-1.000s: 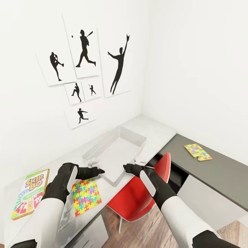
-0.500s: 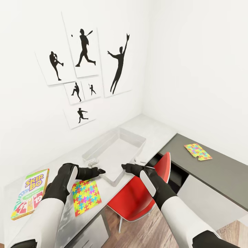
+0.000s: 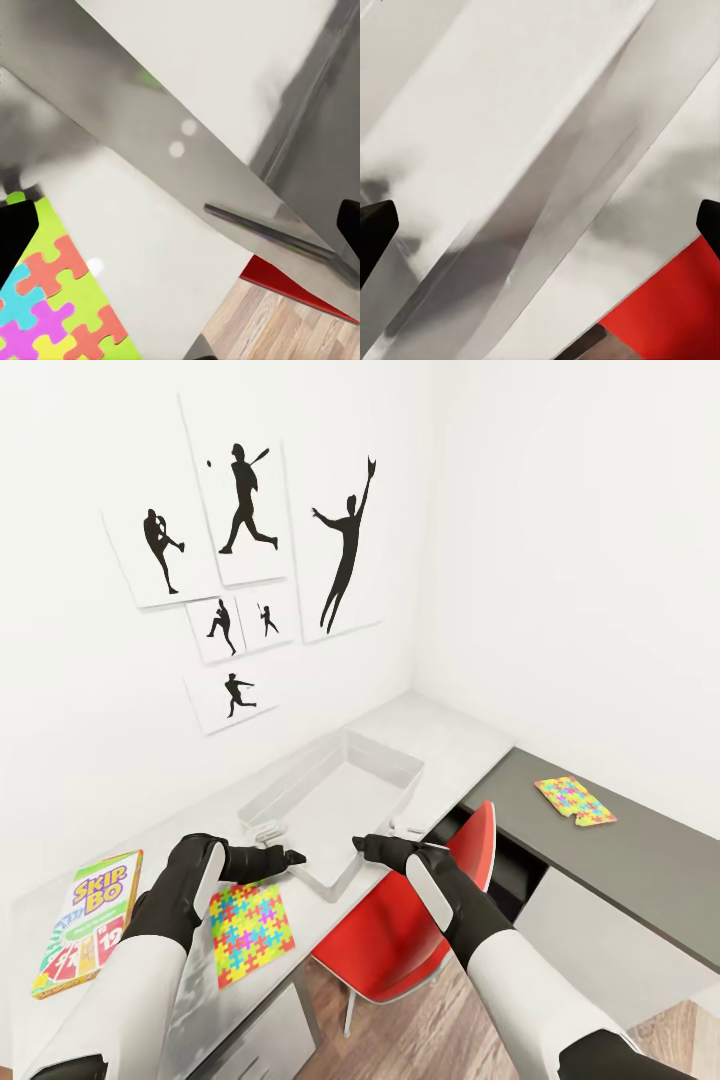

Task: Put all the toys in the child's room - the three board games (two on the bed and one on the table), the two jigsaw puzzles on the table, and the tennis ball on the table - inside the toy box on the table in the child's room.

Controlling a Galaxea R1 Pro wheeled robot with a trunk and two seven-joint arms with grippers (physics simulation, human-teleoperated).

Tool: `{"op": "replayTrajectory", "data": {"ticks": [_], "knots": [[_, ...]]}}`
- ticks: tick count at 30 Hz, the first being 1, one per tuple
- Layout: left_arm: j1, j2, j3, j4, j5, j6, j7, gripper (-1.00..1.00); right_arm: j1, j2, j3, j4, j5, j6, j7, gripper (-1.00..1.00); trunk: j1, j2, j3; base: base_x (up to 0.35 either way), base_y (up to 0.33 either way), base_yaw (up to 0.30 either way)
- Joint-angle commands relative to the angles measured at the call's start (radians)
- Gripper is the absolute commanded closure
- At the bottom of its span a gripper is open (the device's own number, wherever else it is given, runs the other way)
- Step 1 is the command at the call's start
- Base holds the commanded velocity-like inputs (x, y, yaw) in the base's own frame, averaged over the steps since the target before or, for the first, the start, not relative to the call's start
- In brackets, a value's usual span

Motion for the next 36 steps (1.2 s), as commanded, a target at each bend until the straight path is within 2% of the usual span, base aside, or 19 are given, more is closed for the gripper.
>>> {"op": "replayTrajectory", "data": {"ticks": [1, 36], "knots": [[-0.001, -0.001, 0.004, -0.001, -0.01, 0.005, -0.001, -1.0, -0.001, 0.0, 0.001, -0.002, -0.008, 0.004, -0.006, -1.0, 0.001, -0.002, -0.002, 0.0, 0.0, 0.0], [-0.001, 0.001, 0.005, -0.002, -0.01, 0.011, -0.005, -1.0, 0.0, 0.0, 0.001, -0.004, -0.008, 0.004, -0.004, -1.0, 0.001, -0.002, 0.052, 0.0, 0.0, 0.0]]}}
